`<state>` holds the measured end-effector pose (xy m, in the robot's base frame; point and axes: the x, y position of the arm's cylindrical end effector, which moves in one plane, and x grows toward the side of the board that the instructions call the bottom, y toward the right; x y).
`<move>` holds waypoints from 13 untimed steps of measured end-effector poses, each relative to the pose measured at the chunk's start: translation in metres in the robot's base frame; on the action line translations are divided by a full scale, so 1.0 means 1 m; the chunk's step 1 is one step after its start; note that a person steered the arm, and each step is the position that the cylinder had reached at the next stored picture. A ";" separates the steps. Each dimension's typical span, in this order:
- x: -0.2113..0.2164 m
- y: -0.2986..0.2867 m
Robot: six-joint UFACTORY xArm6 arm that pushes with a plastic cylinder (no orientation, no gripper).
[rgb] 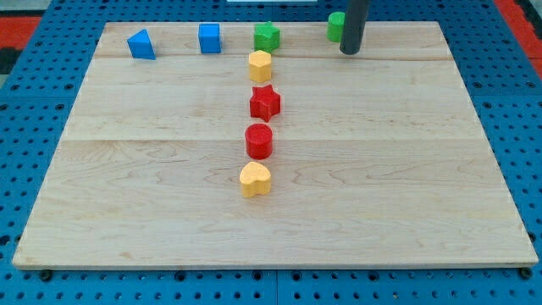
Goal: Adjust the green circle to the right of the green star
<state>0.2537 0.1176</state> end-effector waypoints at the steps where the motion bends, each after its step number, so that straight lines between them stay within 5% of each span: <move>1: -0.008 -0.025; 2: -0.011 -0.066; 3: -0.062 -0.051; 5: -0.060 0.002; 7: 0.018 -0.017; 10: 0.015 0.129; 13: -0.055 0.171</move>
<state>0.1987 0.2891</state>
